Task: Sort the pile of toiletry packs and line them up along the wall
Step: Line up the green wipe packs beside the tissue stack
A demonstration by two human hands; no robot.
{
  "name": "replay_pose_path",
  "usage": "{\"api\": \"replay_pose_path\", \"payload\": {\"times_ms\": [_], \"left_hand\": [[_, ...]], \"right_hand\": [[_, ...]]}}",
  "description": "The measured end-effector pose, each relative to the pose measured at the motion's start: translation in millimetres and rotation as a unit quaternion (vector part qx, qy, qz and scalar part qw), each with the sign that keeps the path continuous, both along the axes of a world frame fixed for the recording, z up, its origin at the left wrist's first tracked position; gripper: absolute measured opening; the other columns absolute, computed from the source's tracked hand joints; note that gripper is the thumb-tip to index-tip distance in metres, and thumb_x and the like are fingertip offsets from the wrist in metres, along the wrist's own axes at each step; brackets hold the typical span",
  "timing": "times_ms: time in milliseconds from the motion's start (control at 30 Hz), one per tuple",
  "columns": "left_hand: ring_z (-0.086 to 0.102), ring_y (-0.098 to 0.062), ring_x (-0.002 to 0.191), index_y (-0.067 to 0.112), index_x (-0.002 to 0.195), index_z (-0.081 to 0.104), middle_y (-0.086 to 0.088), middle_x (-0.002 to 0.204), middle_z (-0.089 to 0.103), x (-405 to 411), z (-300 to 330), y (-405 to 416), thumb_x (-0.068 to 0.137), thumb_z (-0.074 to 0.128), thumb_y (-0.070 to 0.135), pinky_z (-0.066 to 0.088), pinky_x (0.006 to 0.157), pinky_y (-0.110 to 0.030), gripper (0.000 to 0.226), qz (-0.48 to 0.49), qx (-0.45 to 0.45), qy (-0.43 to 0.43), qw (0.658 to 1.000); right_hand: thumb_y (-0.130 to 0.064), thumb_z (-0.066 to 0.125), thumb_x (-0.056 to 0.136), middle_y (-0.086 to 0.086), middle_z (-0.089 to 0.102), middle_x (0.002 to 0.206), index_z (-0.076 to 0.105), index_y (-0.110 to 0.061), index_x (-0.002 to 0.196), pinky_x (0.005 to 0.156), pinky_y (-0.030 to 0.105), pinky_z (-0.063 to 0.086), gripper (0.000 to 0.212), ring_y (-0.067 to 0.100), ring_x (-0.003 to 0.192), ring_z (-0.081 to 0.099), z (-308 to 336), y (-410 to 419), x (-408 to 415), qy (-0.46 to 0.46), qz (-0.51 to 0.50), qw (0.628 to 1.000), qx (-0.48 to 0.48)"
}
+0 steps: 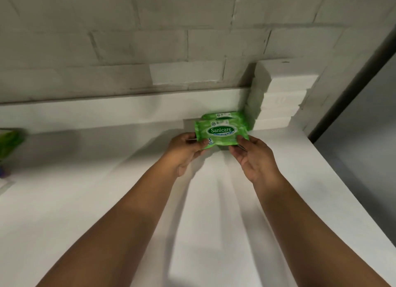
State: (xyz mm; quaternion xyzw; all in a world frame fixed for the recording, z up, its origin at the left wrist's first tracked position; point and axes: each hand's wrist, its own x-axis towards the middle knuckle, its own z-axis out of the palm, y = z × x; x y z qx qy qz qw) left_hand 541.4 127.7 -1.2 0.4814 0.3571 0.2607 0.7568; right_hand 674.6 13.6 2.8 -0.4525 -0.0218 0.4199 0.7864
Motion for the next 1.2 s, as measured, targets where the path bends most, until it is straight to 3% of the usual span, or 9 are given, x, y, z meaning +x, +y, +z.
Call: {"api": "replay_pose_path", "payload": {"times_ms": [200,400,533,600,733,800,867,1067,1200], "left_hand": [[0.066,-0.013,0.079,0.007,0.097,0.064,-0.007,0.092,0.069,41,-2,19,0.083,0.068,0.001,0.056,0.070,-0.018,0.016,0.015,0.032,0.024,0.999],[0.057,-0.008,0.069,0.001,0.110,0.062,-0.006,0.090,0.064,67,-18,27,0.079,0.075,0.010,0.048,0.052,-0.014,0.035,0.081,0.073,0.083,0.991],[0.059,-0.008,0.067,0.000,0.109,0.061,-0.006,0.086,0.063,73,-23,24,0.078,0.075,0.008,0.048,0.051,-0.014,0.035,0.122,0.078,0.082,0.986],[0.060,-0.008,0.067,0.001,0.108,0.061,-0.007,0.086,0.064,74,-25,23,0.078,0.075,0.008,0.049,0.051,-0.015,0.033,0.137,0.080,0.081,0.984],[0.061,-0.009,0.067,0.008,0.104,0.063,-0.008,0.092,0.066,77,-29,19,0.080,0.074,0.013,0.049,0.051,-0.017,0.027,0.167,0.104,0.101,0.975],[0.061,-0.010,0.066,0.014,0.099,0.063,-0.005,0.089,0.067,79,-30,17,0.078,0.075,0.016,0.052,0.052,-0.023,0.024,0.187,0.121,0.122,0.967],[0.063,-0.014,0.069,0.018,0.094,0.063,-0.001,0.084,0.067,80,-32,18,0.076,0.077,0.021,0.057,0.064,-0.033,0.023,0.203,0.153,0.147,0.956],[0.063,-0.018,0.079,0.017,0.093,0.060,0.005,0.078,0.061,82,-24,25,0.075,0.077,0.023,0.052,0.077,-0.032,0.025,0.184,0.239,0.187,0.935],[0.063,-0.028,0.087,0.018,0.094,0.059,-0.005,0.090,0.064,79,-22,33,0.073,0.077,0.025,0.052,0.079,-0.042,0.028,0.159,0.335,0.222,0.902]], "right_hand": [[0.003,0.058,0.091,0.019,0.065,0.098,0.053,0.013,0.118,0.062,0.028,0.057,0.030,0.021,0.070,0.070,-4,21,34,-0.002,-0.036,0.999,-0.008],[-0.001,0.062,0.089,0.022,0.062,0.095,0.056,0.010,0.108,0.082,0.036,0.057,0.022,0.026,0.081,0.067,-17,33,49,-0.023,-0.094,0.995,-0.031],[-0.011,0.069,0.086,0.015,0.067,0.103,0.055,-0.003,0.112,0.079,0.031,0.057,0.030,0.023,0.088,0.069,-22,34,46,-0.088,-0.125,0.983,-0.098],[-0.020,0.069,0.085,0.007,0.067,0.103,0.057,-0.013,0.109,0.074,0.028,0.054,0.027,0.019,0.088,0.066,-26,32,42,-0.233,-0.126,0.943,-0.202],[-0.010,0.067,0.080,0.009,0.059,0.104,0.062,-0.012,0.113,0.085,0.029,0.044,0.033,0.027,0.095,0.057,-40,25,37,-0.588,-0.180,0.742,-0.268],[-0.009,0.061,0.080,0.011,0.063,0.105,0.066,-0.011,0.108,0.082,0.027,0.038,0.028,0.030,0.093,0.056,-45,27,35,-0.700,-0.135,0.651,-0.261],[-0.017,0.050,0.081,0.008,0.065,0.108,0.068,-0.013,0.106,0.079,0.032,0.045,0.031,0.032,0.097,0.057,-47,32,34,-0.756,-0.077,0.593,-0.266],[-0.012,0.054,0.080,0.009,0.063,0.122,0.066,-0.011,0.115,0.083,0.044,0.053,0.038,0.032,0.116,0.056,-46,45,45,-0.775,0.005,0.565,-0.283],[-0.017,0.064,0.079,0.003,0.066,0.115,0.068,-0.016,0.109,0.078,0.039,0.048,0.030,0.029,0.109,0.058,-34,47,45,-0.779,-0.019,0.547,-0.306]]}}
